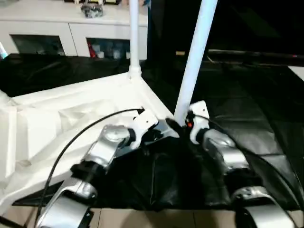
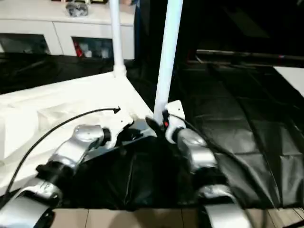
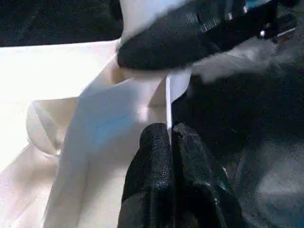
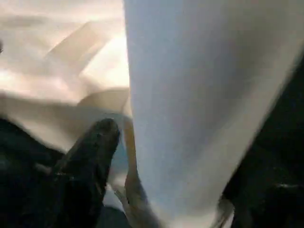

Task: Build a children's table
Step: Rotate leg to tighten

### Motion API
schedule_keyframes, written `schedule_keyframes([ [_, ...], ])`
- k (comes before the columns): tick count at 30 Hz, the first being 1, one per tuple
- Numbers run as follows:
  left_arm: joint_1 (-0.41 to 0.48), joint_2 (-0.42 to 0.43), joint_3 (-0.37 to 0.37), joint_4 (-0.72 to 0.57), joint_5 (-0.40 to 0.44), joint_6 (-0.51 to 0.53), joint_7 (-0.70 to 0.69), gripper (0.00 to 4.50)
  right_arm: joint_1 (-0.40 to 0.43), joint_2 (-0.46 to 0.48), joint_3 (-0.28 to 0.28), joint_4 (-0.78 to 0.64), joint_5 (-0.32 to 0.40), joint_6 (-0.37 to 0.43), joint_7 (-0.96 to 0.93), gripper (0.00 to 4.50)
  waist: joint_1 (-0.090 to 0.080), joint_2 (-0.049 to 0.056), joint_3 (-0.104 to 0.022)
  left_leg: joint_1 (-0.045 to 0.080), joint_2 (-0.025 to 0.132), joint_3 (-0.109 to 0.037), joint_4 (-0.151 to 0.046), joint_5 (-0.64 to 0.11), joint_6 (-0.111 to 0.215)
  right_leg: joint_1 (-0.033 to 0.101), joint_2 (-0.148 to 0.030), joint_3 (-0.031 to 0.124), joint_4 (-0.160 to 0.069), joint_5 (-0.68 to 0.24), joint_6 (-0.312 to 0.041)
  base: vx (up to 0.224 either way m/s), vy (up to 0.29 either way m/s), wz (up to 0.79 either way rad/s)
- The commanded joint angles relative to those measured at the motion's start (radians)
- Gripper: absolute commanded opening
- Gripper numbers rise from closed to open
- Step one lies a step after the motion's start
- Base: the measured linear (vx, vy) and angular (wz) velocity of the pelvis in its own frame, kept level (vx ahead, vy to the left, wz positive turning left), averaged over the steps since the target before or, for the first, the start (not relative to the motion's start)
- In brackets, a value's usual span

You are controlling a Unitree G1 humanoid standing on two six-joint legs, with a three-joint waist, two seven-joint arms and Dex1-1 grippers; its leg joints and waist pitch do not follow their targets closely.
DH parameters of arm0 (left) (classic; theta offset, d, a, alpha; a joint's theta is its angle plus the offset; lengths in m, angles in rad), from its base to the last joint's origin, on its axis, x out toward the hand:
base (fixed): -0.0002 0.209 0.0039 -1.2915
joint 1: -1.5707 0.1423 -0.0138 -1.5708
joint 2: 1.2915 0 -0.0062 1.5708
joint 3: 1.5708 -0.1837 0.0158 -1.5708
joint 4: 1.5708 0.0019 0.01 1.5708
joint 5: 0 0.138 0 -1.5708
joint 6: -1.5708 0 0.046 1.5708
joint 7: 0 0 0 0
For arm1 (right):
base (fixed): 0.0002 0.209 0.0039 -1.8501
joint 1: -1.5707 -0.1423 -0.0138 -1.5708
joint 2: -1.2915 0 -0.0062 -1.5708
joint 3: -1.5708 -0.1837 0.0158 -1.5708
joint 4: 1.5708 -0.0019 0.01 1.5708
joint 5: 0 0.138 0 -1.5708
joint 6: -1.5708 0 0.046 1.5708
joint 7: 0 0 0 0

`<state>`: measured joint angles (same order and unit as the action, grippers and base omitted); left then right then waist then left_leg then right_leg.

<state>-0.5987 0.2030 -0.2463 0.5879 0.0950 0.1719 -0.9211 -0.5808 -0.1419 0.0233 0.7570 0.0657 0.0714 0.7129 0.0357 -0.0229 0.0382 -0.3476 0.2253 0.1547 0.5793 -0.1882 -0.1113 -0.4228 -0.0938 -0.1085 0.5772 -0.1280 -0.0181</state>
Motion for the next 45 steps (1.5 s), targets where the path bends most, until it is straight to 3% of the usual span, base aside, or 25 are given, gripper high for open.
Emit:
schedule_keyframes([
  [1, -0.010, -0.020, -0.015, -0.077, -0.075, -0.063, -0.064, 0.00, 0.012, -0.002, 0.073, 0.017, -0.019, 0.007, 0.123, 3.55, 0.006, -0.012, -0.062, -0.010, -0.004, 0.023, -0.061, -0.223, 0.085, 0.063, -0.042, 0.042, -0.069, -0.379, -0.174, 0.000, 0.000, 0.00],
  [3, -0.002, -0.001, -0.022, -0.091, -0.084, -0.067, -0.103, 0.00, 0.009, -0.032, 0.098, 0.020, -0.029, -0.011, 0.197, 3.55, 0.009, -0.010, -0.062, -0.012, -0.002, 0.023, -0.062, -0.196, 0.086, 0.064, -0.040, 0.042, -0.064, -0.349, -0.178, 0.000, 0.000, 0.00],
  [7, 0.014, 0.028, -0.026, -0.113, -0.098, -0.066, -0.165, 0.00, 0.018, -0.074, 0.136, -0.005, -0.038, -0.020, 0.312, 3.55, 0.006, -0.008, -0.059, -0.013, -0.002, 0.021, -0.064, -0.220, 0.079, 0.063, -0.038, 0.042, -0.065, -0.372, -0.171, 0.000, 0.000, 0.00],
  [9, 0.025, 0.050, -0.028, -0.129, -0.107, -0.064, -0.205, 0.00, 0.028, -0.106, 0.171, -0.031, -0.039, -0.024, 0.391, 3.55, 0.005, -0.015, -0.058, -0.012, -0.001, 0.022, -0.064, -0.241, 0.082, 0.063, -0.038, 0.043, -0.068, -0.394, -0.164, 0.000, 0.000, 0.00],
  [12, 0.039, 0.082, -0.032, -0.152, -0.115, -0.057, -0.260, 0.00, 0.043, -0.139, 0.207, -0.067, -0.028, -0.017, 0.491, 3.55, 0.006, -0.013, -0.057, -0.011, 0.001, 0.023, -0.065, -0.240, 0.085, 0.060, -0.037, 0.046, -0.067, -0.400, -0.163, 0.000, 0.000, 0.00],
  [13, 0.040, 0.084, -0.031, -0.154, -0.116, -0.056, -0.262, 0.00, 0.044, -0.141, 0.209, -0.069, -0.028, -0.017, 0.497, 3.29, 0.009, -0.013, -0.057, -0.009, 0.001, 0.023, -0.065, -0.242, 0.083, 0.060, -0.037, 0.046, -0.068, -0.404, -0.162, 0.000, 0.000, 0.00],
  [22, 0.049, 0.110, -0.029, -0.173, -0.129, -0.030, -0.312, 0.00, 0.060, -0.153, 0.232, -0.094, -0.014, -0.013, 0.596, 2.57, 0.017, -0.011, -0.058, -0.008, 0.003, 0.024, -0.065, -0.236, 0.075, 0.060, -0.038, 0.049, -0.065, -0.392, -0.166, 0.000, 0.000, 0.00],
  [31, 0.048, 0.099, -0.018, -0.166, -0.121, -0.022, -0.272, 0.00, 0.086, -0.132, 0.230, -0.123, -0.011, 0.004, 0.585, 2.47, 0.021, -0.016, -0.058, -0.008, 0.001, 0.025, -0.065, -0.228, 0.071, 0.060, -0.037, 0.049, -0.066, -0.407, -0.153, 0.000, 0.000, 0.00],
  [34, 0.024, 0.067, 0.010, -0.138, -0.107, -0.006, -0.181, 0.00, 0.097, -0.099, 0.198, -0.128, 0.002, 0.030, 0.508, 2.47, 0.021, -0.015, -0.057, -0.007, 0.000, 0.025, -0.066, -0.235, 0.069, 0.058, -0.037, 0.049, -0.068, -0.424, -0.147, 0.000, 0.000, 0.00],
  [39, -0.021, 0.009, 0.027, -0.080, -0.070, 0.019, -0.040, 0.00, 0.074, -0.012, 0.128, -0.061, 0.003, 0.058, 0.278, 2.47, 0.013, -0.011, -0.050, -0.002, -0.008, 0.019, -0.065, -0.312, 0.041, 0.049, -0.037, 0.037, -0.094, -0.591, -0.077, 0.000, 0.000, 0.00],
  [41, -0.040, -0.025, 0.034, -0.060, -0.059, 0.029, 0.023, 0.00, 0.059, 0.036, 0.102, -0.025, -0.008, 0.055, 0.160, 2.44, 0.003, -0.009, -0.050, -0.001, -0.011, 0.015, -0.064, -0.329, 0.026, 0.045, -0.037, 0.031, -0.100, -0.625, -0.057, 0.000, 0.000, 0.00],
  [42, -0.050, -0.043, 0.038, -0.047, -0.055, 0.039, 0.057, 0.00, 0.049, 0.059, 0.093, -0.006, -0.013, 0.060, 0.105, 2.44, -0.004, -0.013, -0.048, -0.001, -0.014, 0.013, -0.062, -0.345, 0.021, 0.046, -0.035, 0.023, -0.106, -0.656, -0.041, 0.000, 0.000, 0.00],
  [43, -0.056, -0.058, 0.038, -0.037, -0.051, 0.043, 0.080, 0.00, 0.042, 0.078, 0.088, 0.007, -0.018, 0.058, 0.064, 2.34, -0.008, -0.005, -0.049, 0.005, -0.016, 0.013, -0.058, -0.356, 0.023, 0.040, -0.036, 0.020, -0.114, -0.677, -0.032, 0.000, 0.000, 0.00],
  [45, -0.068, -0.088, 0.041, -0.021, -0.045, 0.055, 0.130, 0.00, 0.021, 0.116, 0.070, 0.037, -0.024, 0.064, -0.030, 2.11, -0.012, -0.006, -0.051, -0.001, -0.015, 0.012, -0.060, -0.356, 0.029, 0.044, -0.037, 0.019, -0.114, -0.659, -0.035, 0.000, 0.000, 0.00],
])
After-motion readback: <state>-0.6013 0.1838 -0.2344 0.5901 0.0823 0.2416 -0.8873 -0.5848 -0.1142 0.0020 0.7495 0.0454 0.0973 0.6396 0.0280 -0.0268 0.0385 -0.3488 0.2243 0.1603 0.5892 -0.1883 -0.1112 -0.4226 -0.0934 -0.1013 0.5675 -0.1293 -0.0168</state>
